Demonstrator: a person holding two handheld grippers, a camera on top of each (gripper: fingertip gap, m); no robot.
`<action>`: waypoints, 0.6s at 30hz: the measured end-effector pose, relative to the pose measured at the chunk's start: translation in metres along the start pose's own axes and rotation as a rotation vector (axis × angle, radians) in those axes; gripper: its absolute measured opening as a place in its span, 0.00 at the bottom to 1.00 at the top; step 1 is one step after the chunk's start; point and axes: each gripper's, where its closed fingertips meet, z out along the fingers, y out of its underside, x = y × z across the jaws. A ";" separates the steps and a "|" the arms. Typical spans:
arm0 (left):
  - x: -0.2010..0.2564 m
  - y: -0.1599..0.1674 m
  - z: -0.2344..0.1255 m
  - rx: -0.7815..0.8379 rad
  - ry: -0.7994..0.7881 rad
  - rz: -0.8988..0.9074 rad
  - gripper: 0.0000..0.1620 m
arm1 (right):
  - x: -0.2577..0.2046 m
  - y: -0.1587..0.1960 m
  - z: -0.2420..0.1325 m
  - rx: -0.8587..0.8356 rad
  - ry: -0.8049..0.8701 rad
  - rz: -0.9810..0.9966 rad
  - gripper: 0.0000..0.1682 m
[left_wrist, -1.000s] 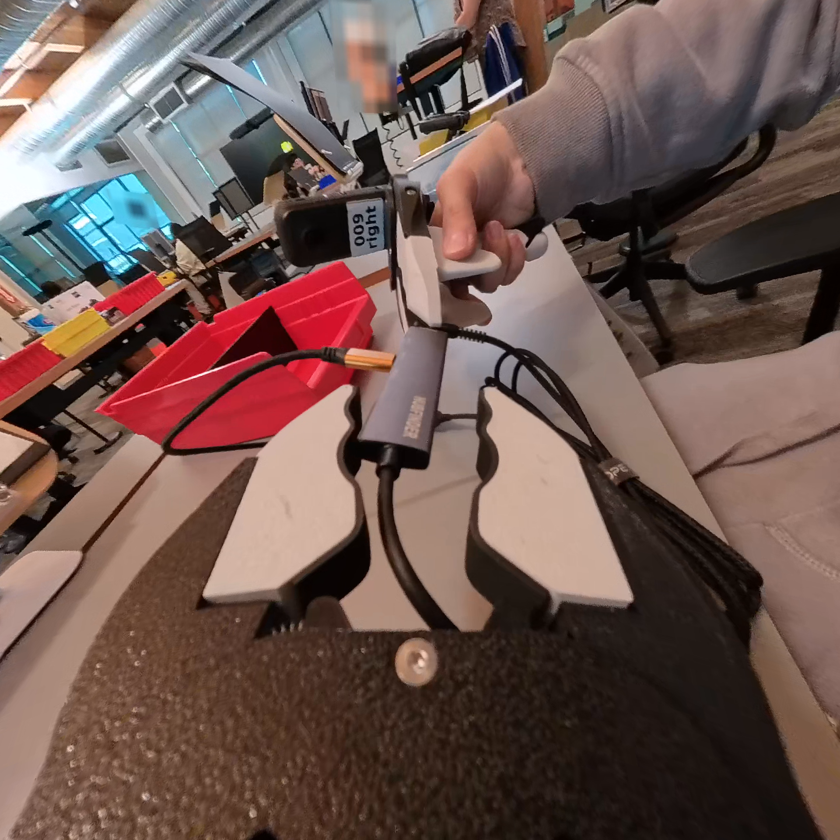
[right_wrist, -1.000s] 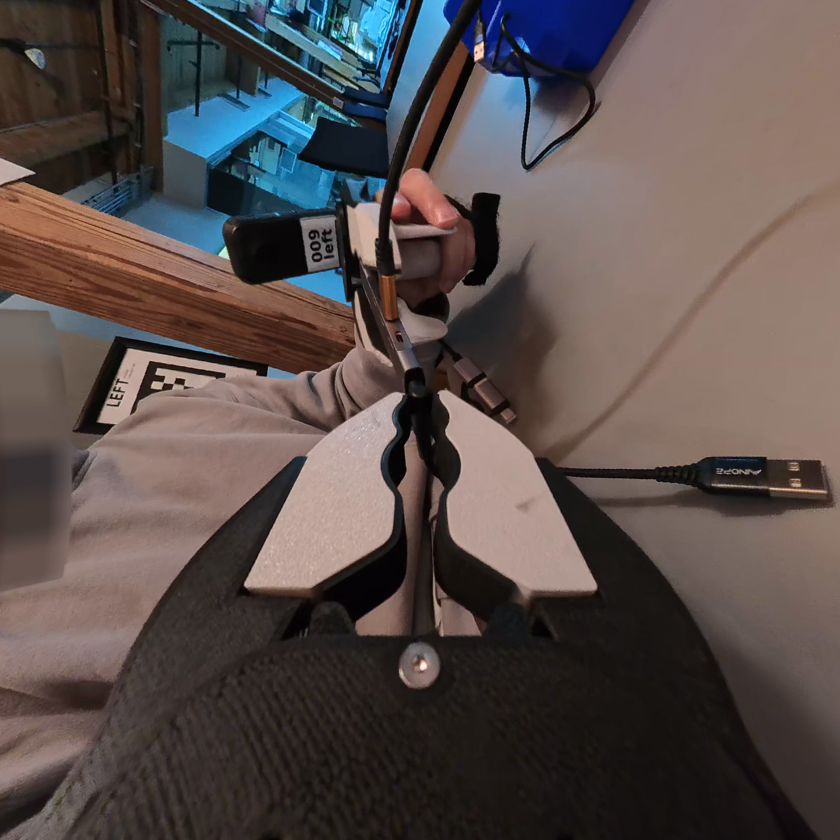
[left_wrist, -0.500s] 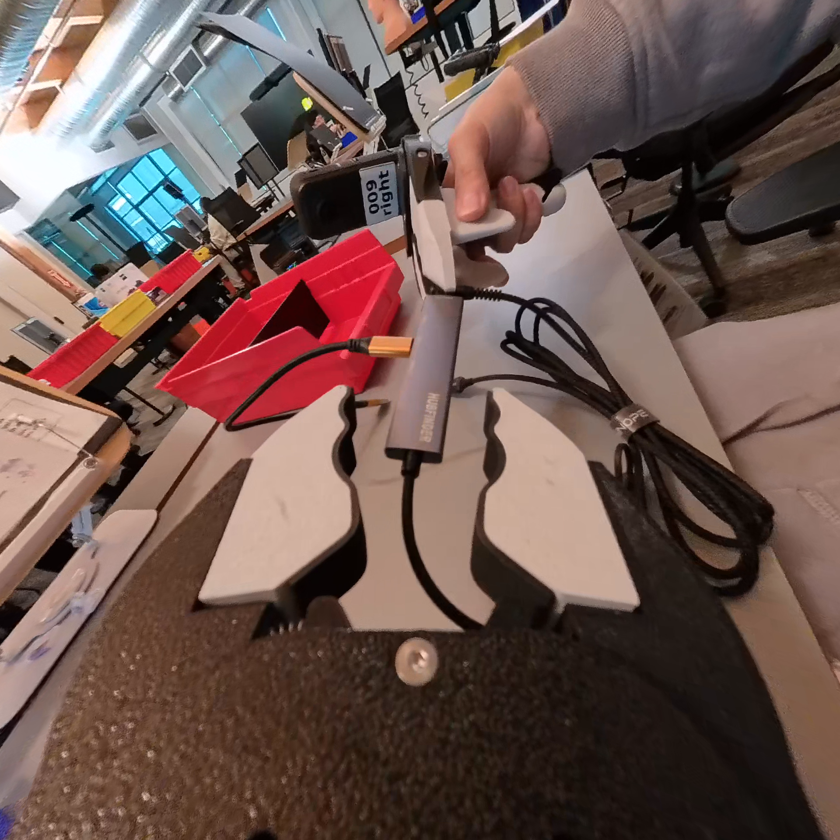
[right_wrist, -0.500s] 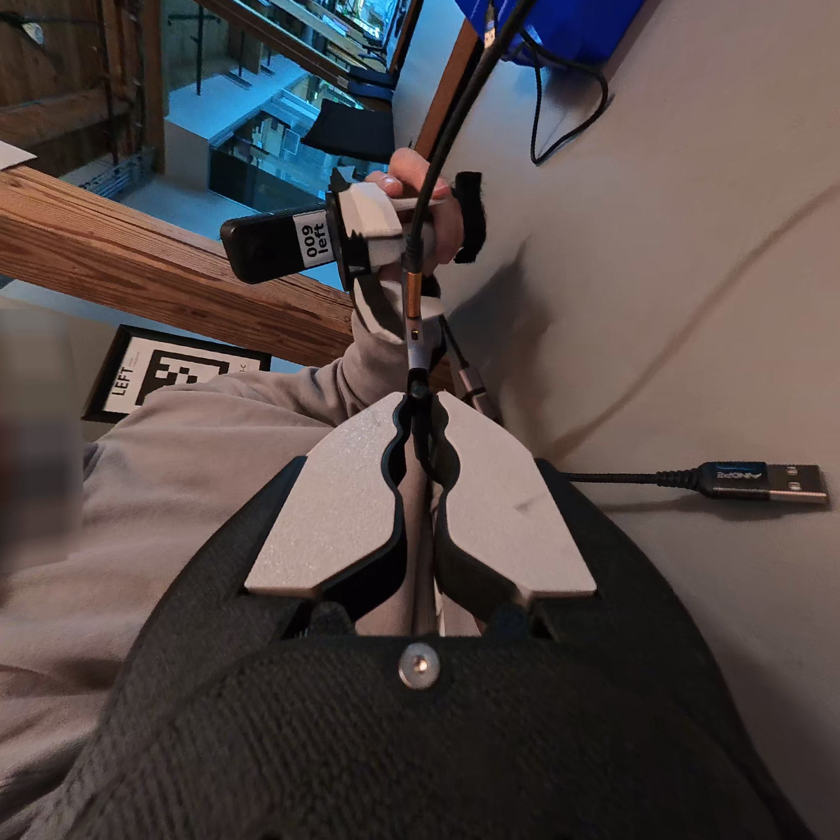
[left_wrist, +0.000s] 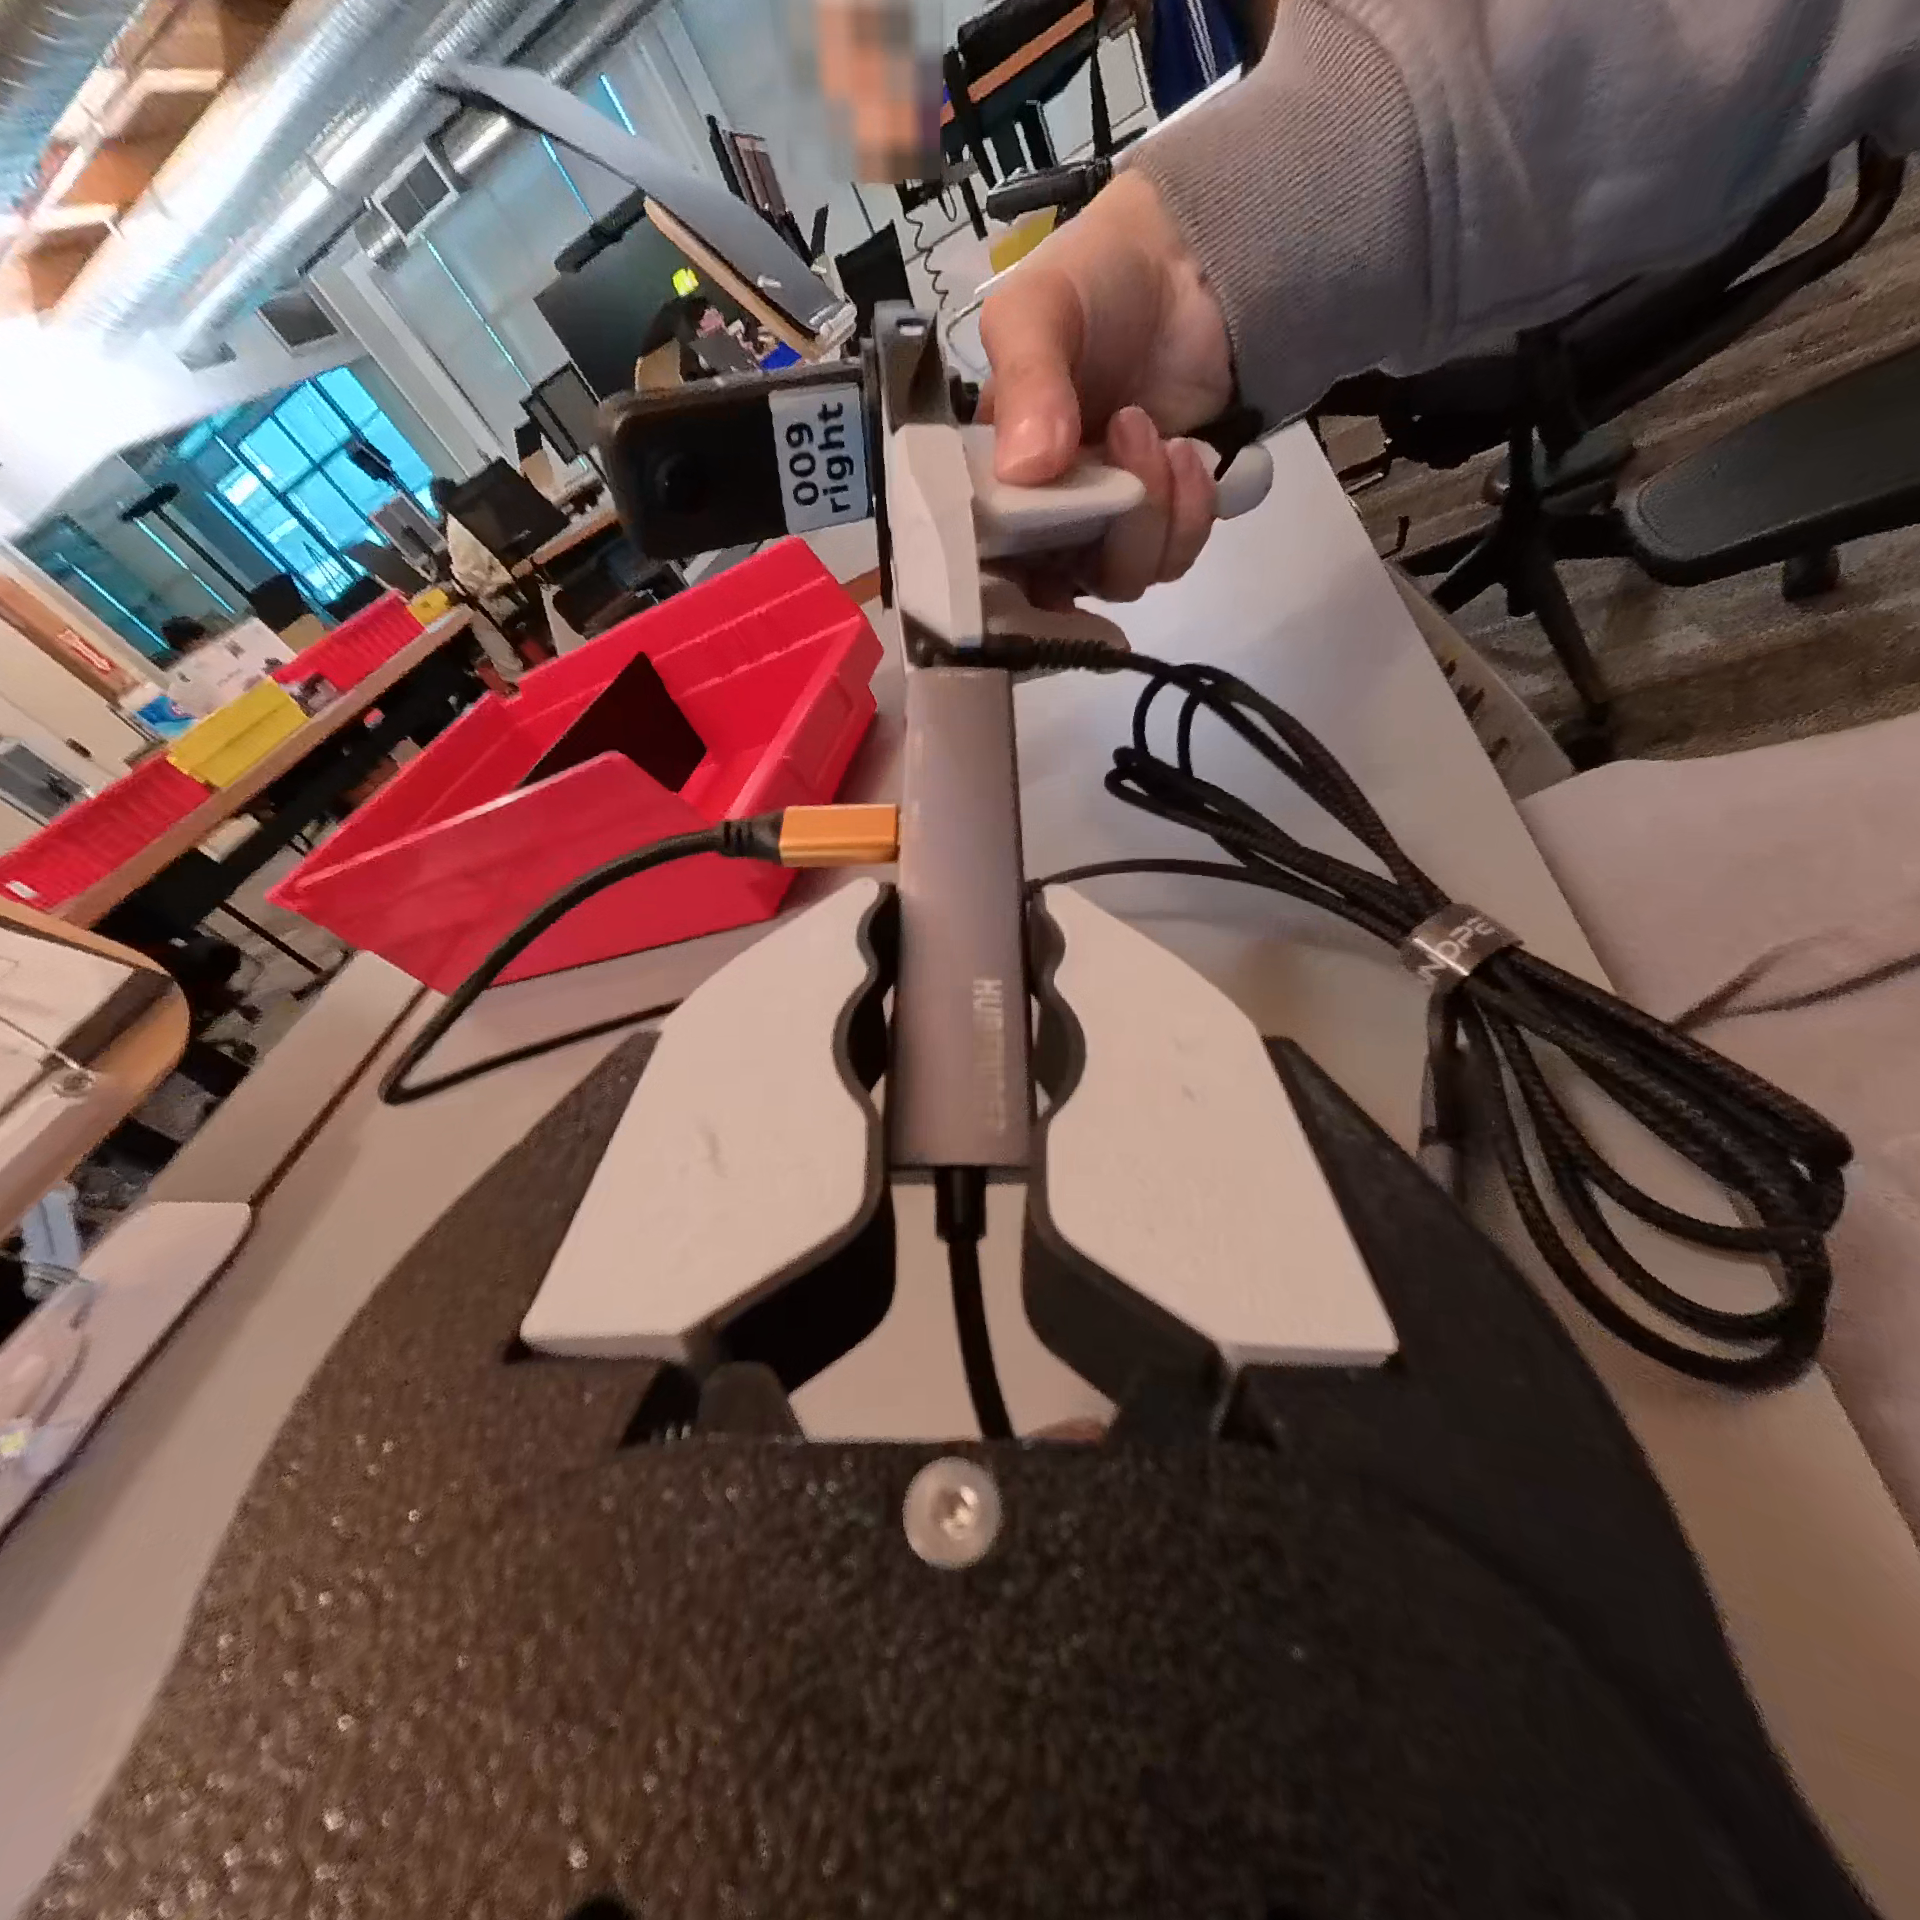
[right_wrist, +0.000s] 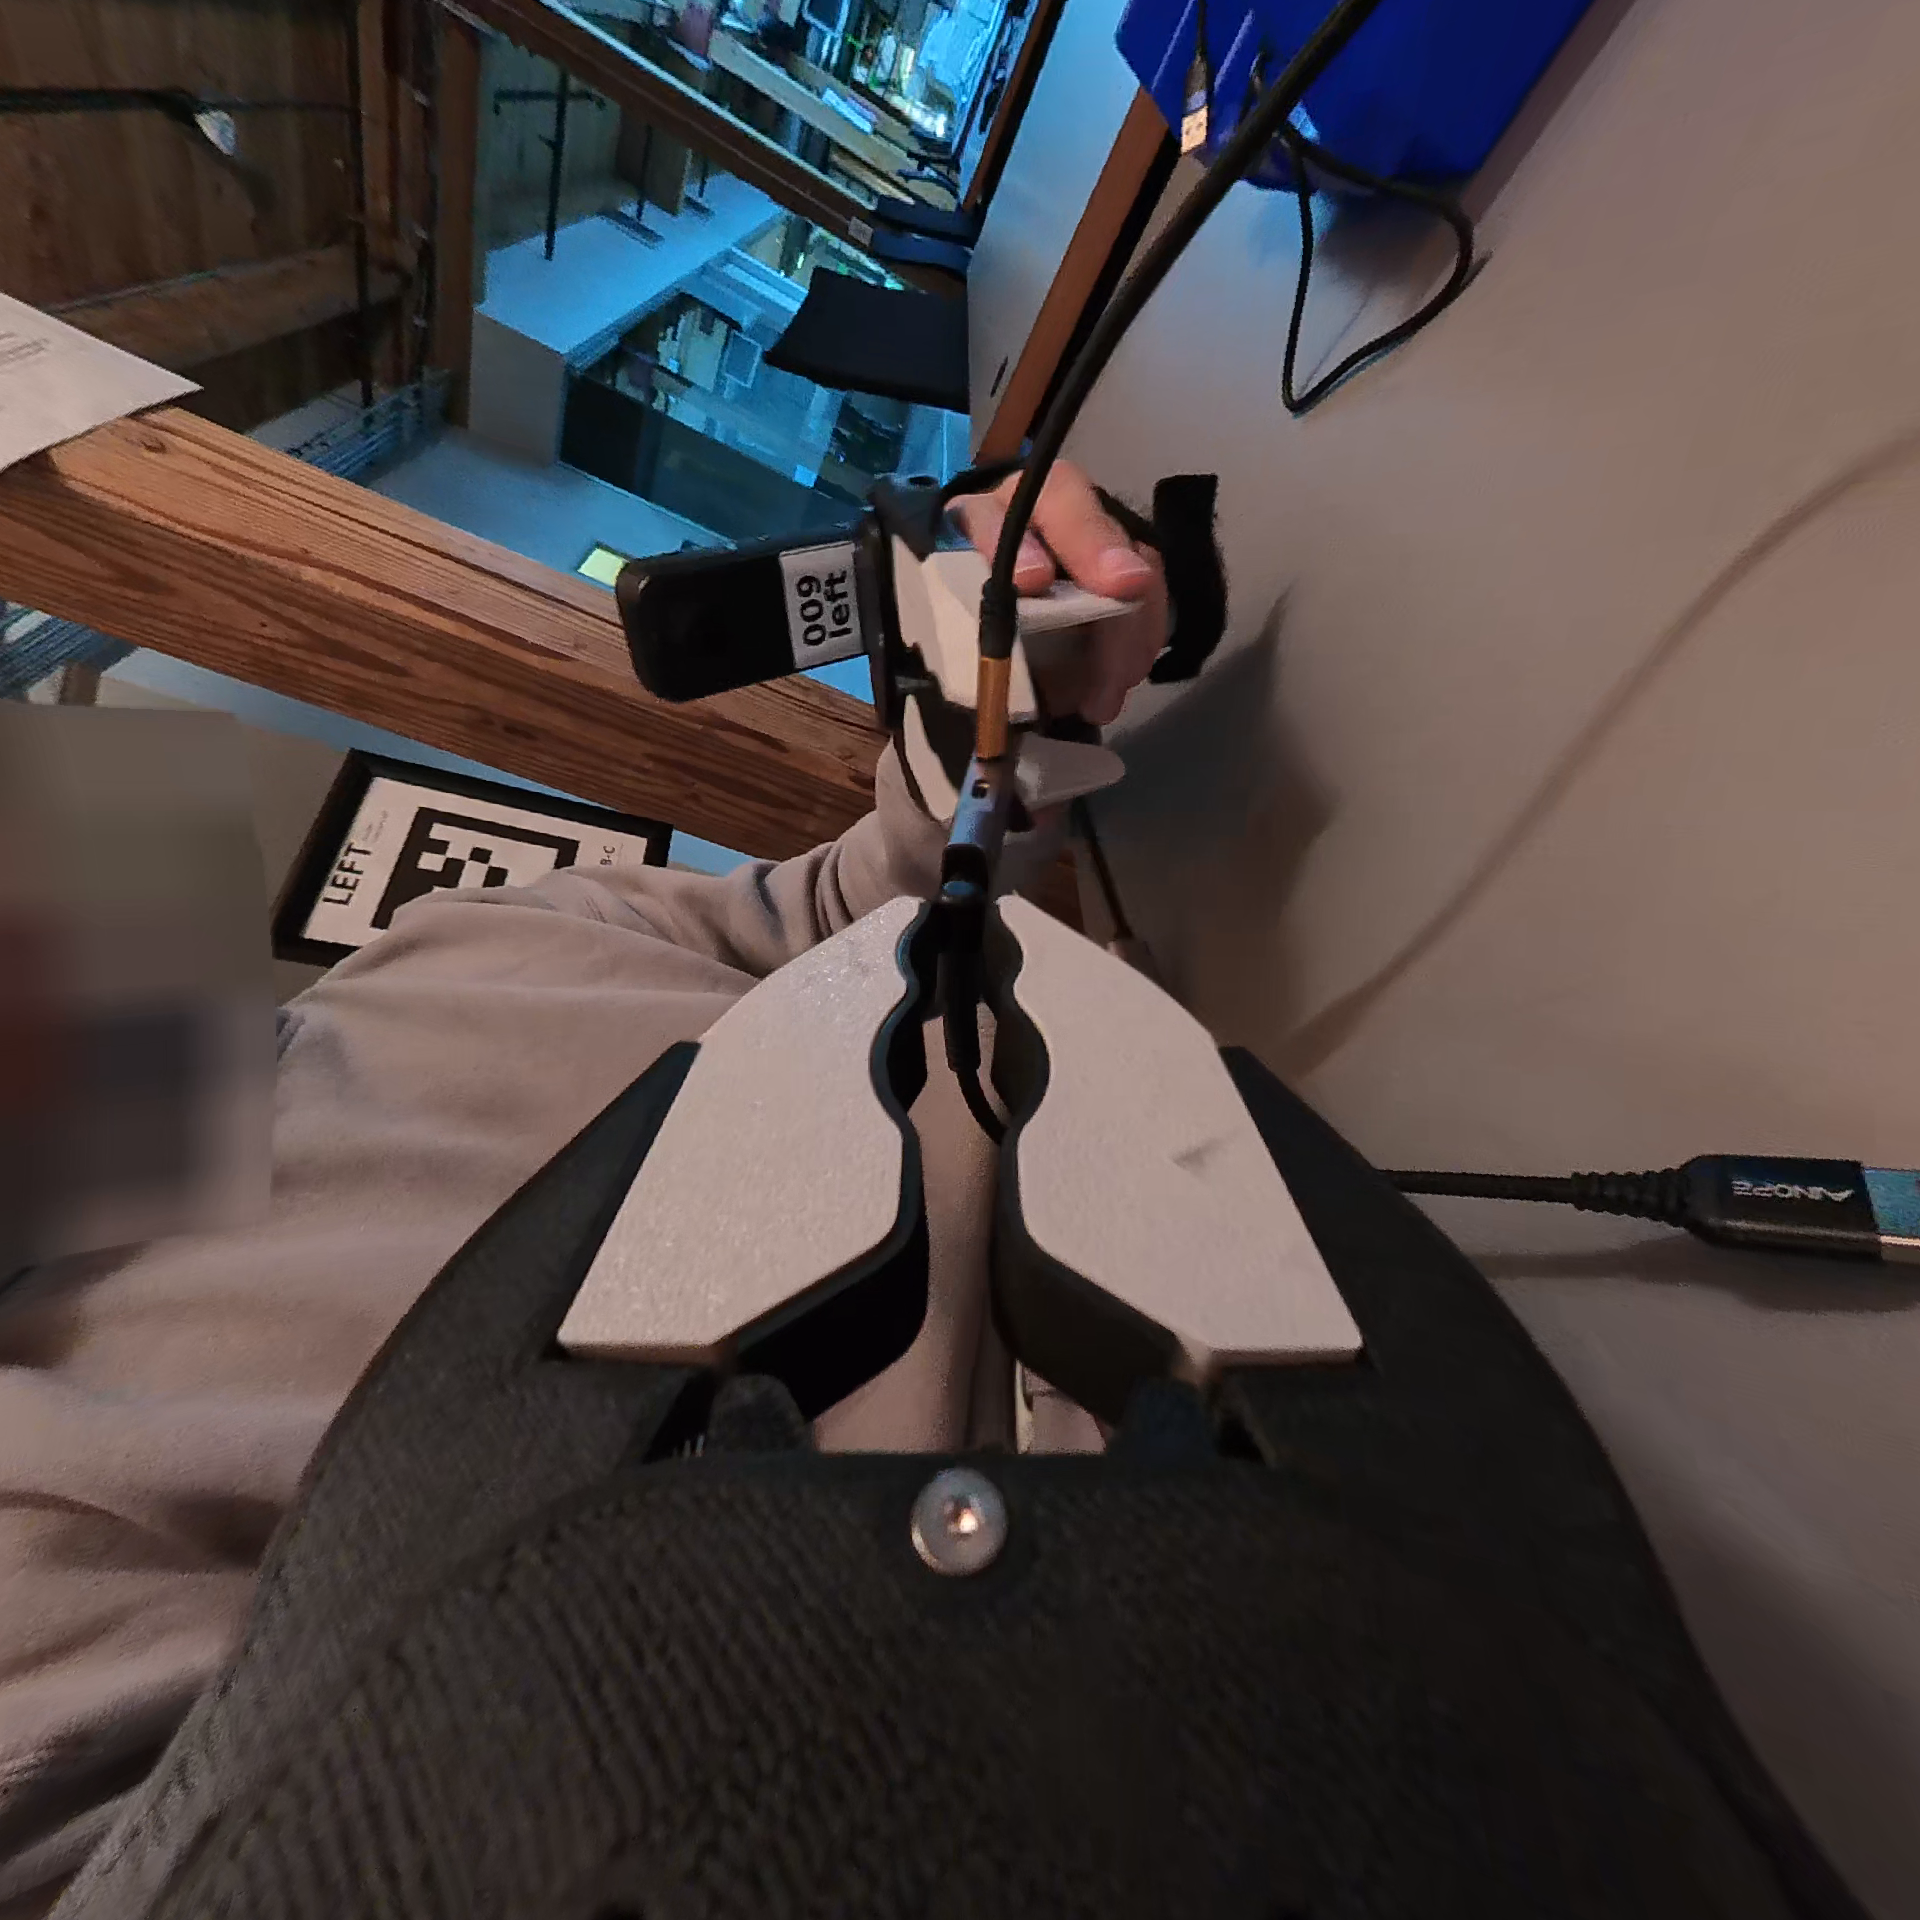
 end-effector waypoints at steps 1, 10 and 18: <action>0.000 0.003 0.001 -0.008 0.004 -0.021 0.14 | 0.000 0.001 0.000 -0.005 -0.005 0.006 0.05; -0.003 0.006 0.001 -0.047 -0.018 0.001 0.14 | 0.006 -0.003 0.001 0.002 0.091 -0.035 0.05; -0.005 0.007 0.007 -0.088 -0.054 0.042 0.14 | 0.017 -0.001 -0.008 -0.113 0.207 -0.081 0.05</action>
